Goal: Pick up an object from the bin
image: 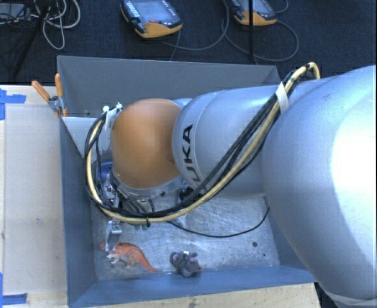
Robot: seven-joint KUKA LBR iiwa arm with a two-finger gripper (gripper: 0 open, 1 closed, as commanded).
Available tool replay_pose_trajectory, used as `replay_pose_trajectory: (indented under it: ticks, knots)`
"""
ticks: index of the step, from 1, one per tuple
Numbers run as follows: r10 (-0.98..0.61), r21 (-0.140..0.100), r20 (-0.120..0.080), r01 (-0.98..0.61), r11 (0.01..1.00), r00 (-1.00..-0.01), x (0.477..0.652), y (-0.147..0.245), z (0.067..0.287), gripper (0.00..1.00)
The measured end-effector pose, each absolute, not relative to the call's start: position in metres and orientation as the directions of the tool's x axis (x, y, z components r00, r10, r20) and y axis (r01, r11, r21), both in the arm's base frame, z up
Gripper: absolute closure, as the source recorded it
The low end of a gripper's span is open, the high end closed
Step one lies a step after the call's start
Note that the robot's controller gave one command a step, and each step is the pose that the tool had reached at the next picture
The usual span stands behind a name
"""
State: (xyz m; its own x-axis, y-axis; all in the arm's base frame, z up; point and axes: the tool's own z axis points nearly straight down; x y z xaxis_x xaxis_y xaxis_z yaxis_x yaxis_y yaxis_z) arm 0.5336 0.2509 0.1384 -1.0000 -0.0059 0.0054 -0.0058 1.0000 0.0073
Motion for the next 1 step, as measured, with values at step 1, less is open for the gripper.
replay_pose_trajectory:
  ticks: [1]
  knots:
    - [-0.005,0.008,0.004,-0.005,1.0,-1.0,0.5341,0.2504,0.1398,0.0]
